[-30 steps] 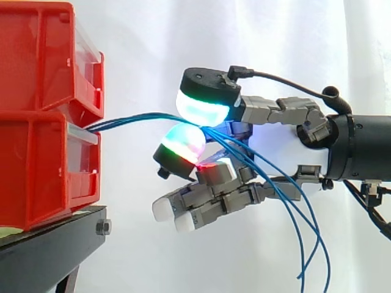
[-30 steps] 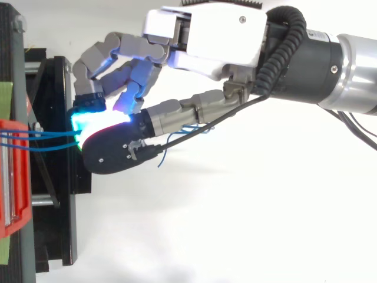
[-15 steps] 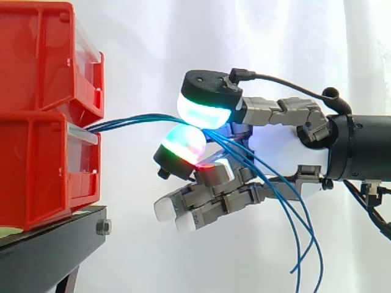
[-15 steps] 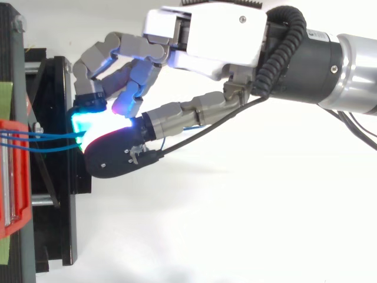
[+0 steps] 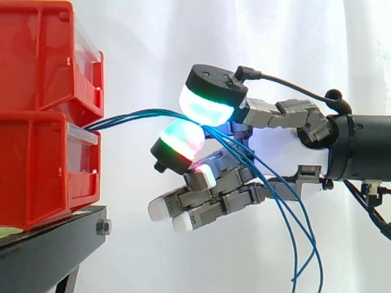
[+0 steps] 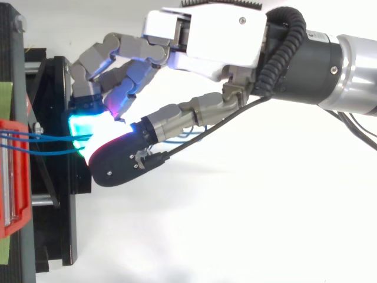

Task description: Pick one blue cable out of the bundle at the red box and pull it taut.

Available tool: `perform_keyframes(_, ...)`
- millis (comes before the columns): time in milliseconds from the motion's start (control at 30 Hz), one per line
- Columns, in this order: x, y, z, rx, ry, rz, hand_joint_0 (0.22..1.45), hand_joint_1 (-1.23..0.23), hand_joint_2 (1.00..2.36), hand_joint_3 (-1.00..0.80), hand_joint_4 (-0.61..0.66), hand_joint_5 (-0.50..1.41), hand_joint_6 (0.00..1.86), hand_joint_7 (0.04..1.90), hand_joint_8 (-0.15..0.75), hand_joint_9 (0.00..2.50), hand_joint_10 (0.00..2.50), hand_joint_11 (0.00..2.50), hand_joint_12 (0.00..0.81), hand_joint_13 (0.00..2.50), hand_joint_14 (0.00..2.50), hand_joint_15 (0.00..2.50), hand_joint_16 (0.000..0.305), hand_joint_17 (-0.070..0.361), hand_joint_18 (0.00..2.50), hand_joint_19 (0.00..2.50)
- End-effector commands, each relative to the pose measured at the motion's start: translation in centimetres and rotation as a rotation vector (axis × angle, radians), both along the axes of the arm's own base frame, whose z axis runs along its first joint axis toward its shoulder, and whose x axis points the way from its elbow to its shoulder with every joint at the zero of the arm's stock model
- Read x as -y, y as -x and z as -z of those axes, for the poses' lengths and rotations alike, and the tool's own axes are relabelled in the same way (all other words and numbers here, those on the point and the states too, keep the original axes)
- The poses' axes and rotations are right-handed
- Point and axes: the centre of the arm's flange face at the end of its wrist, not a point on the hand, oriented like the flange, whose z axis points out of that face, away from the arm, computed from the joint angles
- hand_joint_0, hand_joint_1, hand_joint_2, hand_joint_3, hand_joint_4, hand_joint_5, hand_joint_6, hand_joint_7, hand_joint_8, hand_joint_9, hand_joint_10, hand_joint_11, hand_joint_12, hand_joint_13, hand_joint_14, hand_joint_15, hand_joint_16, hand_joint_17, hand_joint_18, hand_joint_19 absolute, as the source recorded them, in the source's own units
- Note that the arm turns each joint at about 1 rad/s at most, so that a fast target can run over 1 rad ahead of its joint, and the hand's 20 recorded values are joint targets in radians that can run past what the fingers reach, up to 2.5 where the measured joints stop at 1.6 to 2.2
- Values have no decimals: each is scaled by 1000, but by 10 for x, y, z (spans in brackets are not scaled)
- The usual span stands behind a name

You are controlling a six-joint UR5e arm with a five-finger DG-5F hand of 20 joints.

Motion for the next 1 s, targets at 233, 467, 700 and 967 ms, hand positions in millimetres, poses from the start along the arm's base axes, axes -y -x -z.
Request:
perform_keyframes(233,0,0,0,1,0,1,803,-945,1002,-471,-107,-179,942,1045,287,913,13,1042,424,504,10,239,54,121,490,216)
perform_keyframes(467,0,0,1,-4,0,1,752,-952,1001,-478,-41,-176,938,1004,286,925,13,1054,424,513,9,238,53,120,503,218)
perform_keyframes(700,-1,1,2,-13,-1,0,673,-916,1000,-500,-10,-165,932,927,296,951,13,1074,434,510,10,250,53,118,468,255)
perform_keyframes(967,-1,2,2,-22,-1,0,469,-776,1000,-500,59,-149,892,887,355,983,13,1058,476,504,9,248,60,135,463,291)
